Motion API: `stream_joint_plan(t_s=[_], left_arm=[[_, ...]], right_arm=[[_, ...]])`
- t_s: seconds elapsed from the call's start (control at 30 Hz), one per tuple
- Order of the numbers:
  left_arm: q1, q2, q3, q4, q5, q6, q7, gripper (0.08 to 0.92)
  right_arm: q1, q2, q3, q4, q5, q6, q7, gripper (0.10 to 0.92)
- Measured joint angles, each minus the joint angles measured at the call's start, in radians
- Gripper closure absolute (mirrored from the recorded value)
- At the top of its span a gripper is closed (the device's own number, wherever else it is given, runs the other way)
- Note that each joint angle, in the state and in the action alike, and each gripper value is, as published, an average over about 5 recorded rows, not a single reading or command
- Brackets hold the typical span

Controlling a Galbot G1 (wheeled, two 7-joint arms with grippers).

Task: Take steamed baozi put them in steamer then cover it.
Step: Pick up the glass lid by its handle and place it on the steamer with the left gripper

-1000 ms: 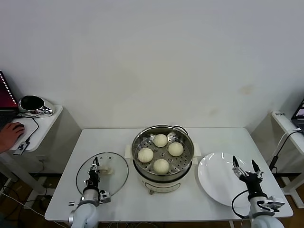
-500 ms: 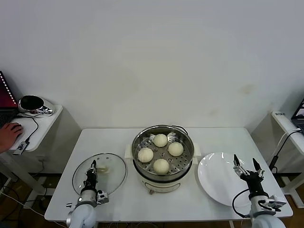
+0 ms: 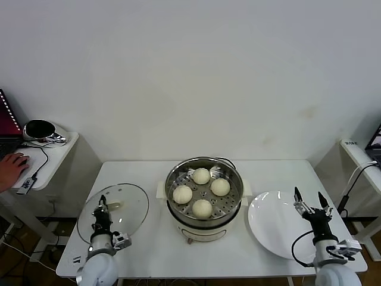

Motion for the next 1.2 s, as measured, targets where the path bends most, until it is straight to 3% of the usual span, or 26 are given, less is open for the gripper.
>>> stream_joint_plan(t_s=[0.27,0.6,1.2], left_arm=[[-0.004,0.014,-0.004,-0.16,0.067,0.163,0.063,0.858],[-0.068,-0.008,0.029,-0.31,0.165,0.256,0.197,0.858],[-0.217,-0.18,0.281,-0.242,0.336,0.282,0.317,0.858]], right_arm=[[-0.008,0.012,0.011,0.019,-0.02,-0.011,0.009,0.203],[-0.029,0.037,0.033,0.069,-0.092,-0.115,0.056,0.203],[-0.026,0.083,0.056,0.084,-0.205,-0.233,0.101,0.203]])
